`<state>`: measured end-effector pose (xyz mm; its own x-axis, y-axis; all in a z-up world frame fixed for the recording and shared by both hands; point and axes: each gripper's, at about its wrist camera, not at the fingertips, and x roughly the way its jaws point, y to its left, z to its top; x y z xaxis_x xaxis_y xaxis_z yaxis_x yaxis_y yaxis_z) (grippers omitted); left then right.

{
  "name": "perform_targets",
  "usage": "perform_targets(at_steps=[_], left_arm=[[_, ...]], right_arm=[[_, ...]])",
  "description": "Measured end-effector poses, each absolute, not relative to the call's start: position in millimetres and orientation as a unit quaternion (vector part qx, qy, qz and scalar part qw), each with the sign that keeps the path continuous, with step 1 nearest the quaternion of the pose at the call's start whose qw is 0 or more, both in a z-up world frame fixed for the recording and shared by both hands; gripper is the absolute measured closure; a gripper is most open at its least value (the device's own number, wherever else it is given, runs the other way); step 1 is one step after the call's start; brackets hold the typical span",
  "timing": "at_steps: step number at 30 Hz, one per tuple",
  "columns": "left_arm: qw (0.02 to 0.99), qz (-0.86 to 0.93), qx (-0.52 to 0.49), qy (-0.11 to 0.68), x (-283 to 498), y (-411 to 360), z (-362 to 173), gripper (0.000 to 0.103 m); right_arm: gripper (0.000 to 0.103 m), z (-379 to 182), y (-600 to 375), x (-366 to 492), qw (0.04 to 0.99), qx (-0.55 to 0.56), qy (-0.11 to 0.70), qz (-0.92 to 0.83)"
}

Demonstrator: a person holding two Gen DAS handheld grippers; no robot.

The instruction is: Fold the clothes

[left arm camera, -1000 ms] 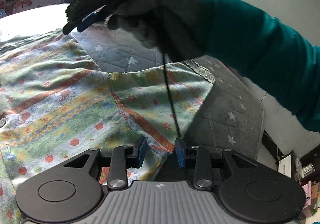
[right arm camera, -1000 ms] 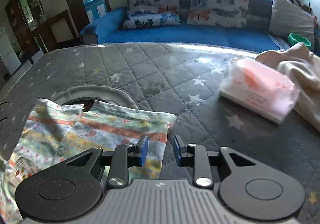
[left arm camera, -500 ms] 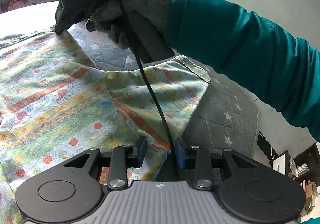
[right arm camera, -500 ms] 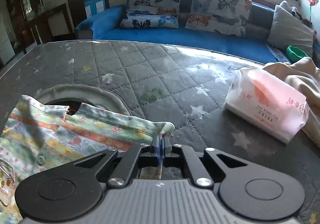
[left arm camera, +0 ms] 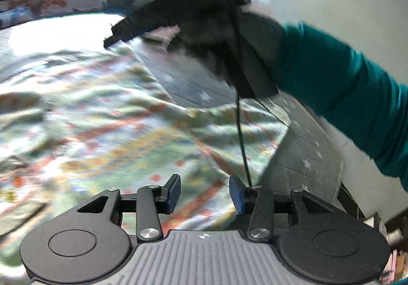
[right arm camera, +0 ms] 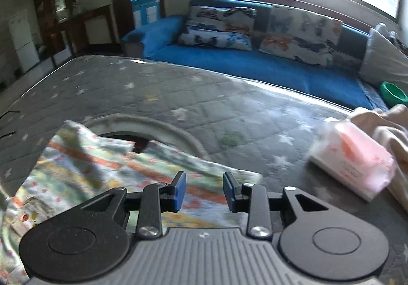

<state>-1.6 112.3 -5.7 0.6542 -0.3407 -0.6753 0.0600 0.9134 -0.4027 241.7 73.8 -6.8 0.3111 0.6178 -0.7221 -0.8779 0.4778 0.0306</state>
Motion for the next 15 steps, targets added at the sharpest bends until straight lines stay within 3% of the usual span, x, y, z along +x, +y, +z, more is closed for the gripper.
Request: perform_targets(at_steps=[15], left_arm=[[0.903, 0.115, -0.214, 0.353, -15, 275, 12, 0.057]], right_arm=[[0.072, -26, 147, 182, 0.734, -0.220, 0.331, 0.551]])
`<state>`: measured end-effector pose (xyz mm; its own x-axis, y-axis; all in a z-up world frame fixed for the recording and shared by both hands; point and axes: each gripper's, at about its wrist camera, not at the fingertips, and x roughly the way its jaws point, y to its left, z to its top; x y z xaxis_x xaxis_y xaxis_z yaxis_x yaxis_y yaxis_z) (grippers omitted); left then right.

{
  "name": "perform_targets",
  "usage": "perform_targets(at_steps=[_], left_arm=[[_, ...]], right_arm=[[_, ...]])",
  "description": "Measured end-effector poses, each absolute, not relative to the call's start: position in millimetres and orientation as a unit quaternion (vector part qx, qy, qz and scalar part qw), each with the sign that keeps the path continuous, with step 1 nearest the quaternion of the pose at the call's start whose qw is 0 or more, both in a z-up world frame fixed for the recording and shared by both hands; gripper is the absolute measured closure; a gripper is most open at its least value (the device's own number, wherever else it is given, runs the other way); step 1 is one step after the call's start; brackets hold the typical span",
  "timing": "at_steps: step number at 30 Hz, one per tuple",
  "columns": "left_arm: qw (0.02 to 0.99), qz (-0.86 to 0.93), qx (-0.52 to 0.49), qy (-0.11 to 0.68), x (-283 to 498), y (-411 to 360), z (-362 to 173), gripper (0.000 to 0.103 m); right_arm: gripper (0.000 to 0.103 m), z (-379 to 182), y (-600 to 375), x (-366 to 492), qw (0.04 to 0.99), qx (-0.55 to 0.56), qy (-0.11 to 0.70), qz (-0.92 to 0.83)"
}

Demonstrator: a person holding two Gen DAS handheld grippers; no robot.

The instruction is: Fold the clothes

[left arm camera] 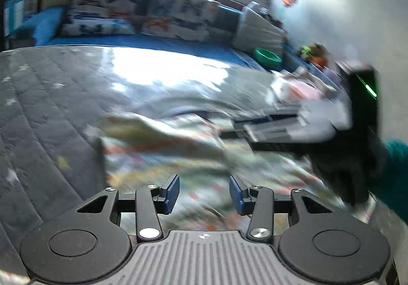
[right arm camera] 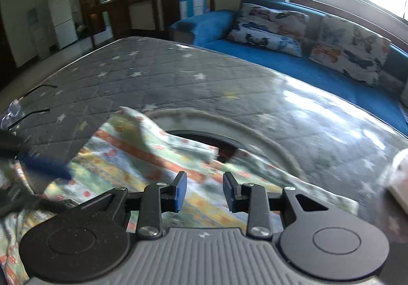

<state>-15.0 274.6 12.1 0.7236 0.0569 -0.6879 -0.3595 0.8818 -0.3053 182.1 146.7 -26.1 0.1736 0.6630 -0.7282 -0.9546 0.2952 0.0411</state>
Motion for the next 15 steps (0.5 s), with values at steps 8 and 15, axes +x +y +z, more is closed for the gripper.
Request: perform_targets(at_steps=[8, 15], left_arm=[[0.892, 0.142, -0.223, 0.367, 12, 311, -3, 0.064], [0.883, 0.163, -0.226, 0.377, 27, 329, -16, 0.069]], right_arm=[[0.073, -44, 176, 166, 0.703, -0.225, 0.342, 0.582], [0.075, -49, 186, 174, 0.728, -0.227, 0.330, 0.556]])
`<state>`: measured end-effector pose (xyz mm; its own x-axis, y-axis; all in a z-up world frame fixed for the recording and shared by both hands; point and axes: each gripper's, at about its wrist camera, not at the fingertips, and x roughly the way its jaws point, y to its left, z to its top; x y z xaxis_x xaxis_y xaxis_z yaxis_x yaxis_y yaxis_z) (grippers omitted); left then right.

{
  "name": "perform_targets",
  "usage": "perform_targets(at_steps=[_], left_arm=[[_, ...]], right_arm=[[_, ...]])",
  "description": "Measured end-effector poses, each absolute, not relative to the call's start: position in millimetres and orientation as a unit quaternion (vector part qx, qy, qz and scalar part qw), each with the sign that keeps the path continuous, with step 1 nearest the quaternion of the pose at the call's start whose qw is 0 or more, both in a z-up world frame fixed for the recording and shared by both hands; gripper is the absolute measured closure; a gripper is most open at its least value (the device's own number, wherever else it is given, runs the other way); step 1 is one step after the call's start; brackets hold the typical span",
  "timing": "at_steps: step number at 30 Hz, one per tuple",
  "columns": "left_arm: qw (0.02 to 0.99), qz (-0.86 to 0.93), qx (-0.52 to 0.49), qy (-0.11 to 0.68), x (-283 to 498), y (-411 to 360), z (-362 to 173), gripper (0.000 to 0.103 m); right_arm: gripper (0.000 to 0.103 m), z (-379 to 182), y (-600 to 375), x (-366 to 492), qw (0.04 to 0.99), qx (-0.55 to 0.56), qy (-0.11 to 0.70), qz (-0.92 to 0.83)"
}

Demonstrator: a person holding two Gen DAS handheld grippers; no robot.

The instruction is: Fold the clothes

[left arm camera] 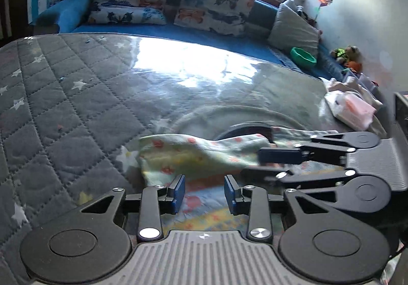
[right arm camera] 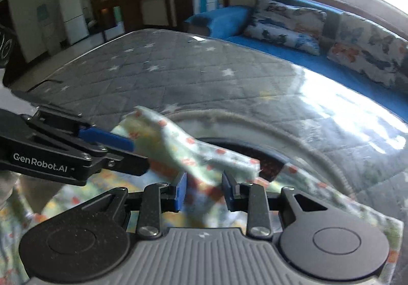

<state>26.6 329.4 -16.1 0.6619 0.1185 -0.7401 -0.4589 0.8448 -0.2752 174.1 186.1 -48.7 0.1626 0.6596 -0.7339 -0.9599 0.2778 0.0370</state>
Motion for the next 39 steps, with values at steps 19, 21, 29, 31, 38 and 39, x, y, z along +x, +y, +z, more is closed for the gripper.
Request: perform_targets(at_steps=[19, 21, 29, 31, 38, 39], left_arm=[[0.886, 0.184, -0.207, 0.371, 40, 338, -6, 0.067], [0.890, 0.181, -0.200, 0.369, 29, 332, 1, 0.064], [0.900, 0.149, -0.175, 0.370, -31, 284, 14, 0.062], [0.902, 0.137, -0.173, 0.370, -46, 268, 13, 0.062], [0.904, 0.119, -0.155, 0.381, -85, 224, 1, 0.062], [0.902, 0.118, -0.154, 0.386, -88, 221, -2, 0.062]], right_arm=[[0.076, -45, 186, 149, 0.700, -0.265, 0.313, 0.585], [0.076, -43, 178, 142, 0.695, -0.272, 0.312, 0.588], [0.073, -35, 134, 92, 0.659, -0.307, 0.304, 0.615], [0.071, -35, 121, 77, 0.653, -0.315, 0.299, 0.621], [0.067, -35, 80, 27, 0.646, -0.341, 0.262, 0.630], [0.067, -35, 74, 21, 0.649, -0.347, 0.251, 0.629]])
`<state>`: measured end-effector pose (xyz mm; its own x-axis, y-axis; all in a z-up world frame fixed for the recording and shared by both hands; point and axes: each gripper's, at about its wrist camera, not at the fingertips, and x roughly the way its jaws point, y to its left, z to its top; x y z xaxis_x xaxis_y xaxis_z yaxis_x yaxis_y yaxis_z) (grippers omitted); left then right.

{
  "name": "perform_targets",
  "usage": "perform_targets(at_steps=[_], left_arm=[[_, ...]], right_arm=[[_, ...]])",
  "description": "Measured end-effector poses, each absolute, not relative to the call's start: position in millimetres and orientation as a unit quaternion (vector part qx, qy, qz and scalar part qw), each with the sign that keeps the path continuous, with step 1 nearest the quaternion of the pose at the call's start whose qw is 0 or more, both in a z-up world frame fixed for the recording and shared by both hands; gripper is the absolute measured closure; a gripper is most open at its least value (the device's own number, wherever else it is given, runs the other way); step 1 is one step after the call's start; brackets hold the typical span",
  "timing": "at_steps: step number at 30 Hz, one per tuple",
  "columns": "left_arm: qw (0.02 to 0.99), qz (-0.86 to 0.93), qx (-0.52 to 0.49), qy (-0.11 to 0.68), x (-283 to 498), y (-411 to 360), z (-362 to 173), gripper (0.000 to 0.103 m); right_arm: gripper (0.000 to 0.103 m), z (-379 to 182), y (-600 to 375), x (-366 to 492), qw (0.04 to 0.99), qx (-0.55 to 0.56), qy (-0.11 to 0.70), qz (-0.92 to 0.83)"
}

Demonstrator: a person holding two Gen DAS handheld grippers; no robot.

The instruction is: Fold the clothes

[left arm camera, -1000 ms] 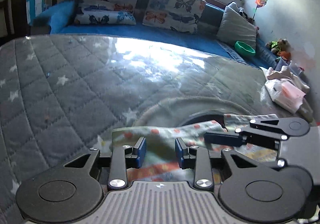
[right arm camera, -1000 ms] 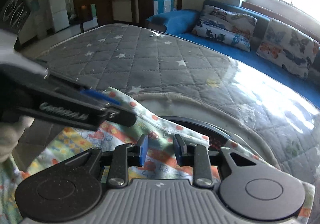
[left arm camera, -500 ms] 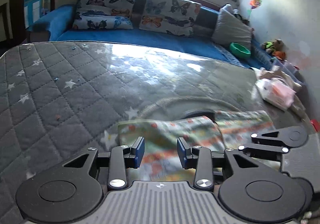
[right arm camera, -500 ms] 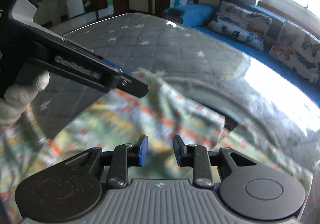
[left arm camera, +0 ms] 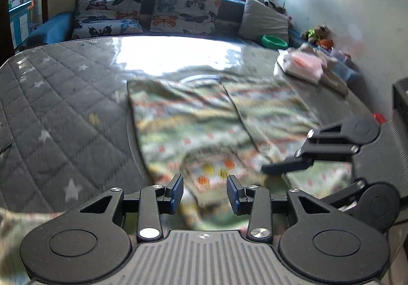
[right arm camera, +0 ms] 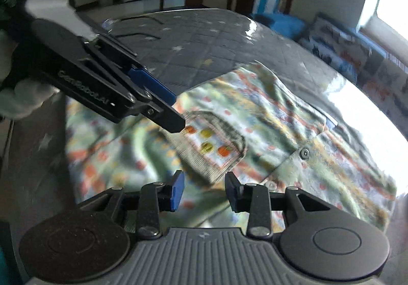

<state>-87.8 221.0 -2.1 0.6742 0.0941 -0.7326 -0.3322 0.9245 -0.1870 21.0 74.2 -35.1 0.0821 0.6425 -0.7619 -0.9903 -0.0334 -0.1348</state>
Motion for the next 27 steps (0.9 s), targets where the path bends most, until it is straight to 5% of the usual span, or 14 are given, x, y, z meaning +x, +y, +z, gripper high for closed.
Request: perform_targets(at_steps=[22, 27], left_arm=[[0.927, 0.003, -0.113, 0.357, -116, 135, 19, 0.061], [0.924, -0.018, -0.093, 0.370, -123, 117, 15, 0.061]], right_arm=[[0.068, -23, -26, -33, 0.680, -0.310, 0.267, 0.609], [0.092, -25, -32, -23, 0.700, -0.279, 0.283, 0.593]])
